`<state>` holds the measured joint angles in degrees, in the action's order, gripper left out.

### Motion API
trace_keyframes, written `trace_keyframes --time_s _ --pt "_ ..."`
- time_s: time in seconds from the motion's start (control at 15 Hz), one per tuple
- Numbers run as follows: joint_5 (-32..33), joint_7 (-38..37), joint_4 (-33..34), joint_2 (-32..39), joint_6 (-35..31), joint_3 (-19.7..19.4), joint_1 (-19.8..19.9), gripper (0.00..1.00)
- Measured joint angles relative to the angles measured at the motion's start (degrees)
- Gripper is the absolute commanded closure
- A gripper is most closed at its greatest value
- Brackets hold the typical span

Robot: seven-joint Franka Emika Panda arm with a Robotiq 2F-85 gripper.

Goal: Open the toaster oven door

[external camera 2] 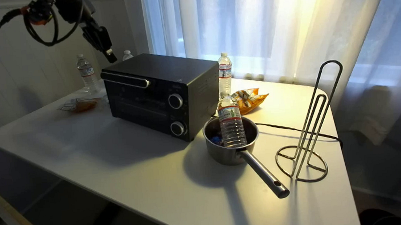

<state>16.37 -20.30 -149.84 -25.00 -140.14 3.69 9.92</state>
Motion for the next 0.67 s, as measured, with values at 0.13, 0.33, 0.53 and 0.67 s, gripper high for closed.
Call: trace_keyframes --time_s 0.13,0.33,0.53,0.67 --pt "1.73 -1.04 -1.07 0.61 -2.01 0.45 0.9 1.0" --pt "4.07 -2.61 -2.15 0.88 -3.84 1.21 2.32 1.0" --pt "5.9 -3.73 -2.78 0.88 -4.43 1.97 3.33 1.0" --pt "7.01 -4.85 -3.19 0.88 -4.61 2.55 3.75 1.0"
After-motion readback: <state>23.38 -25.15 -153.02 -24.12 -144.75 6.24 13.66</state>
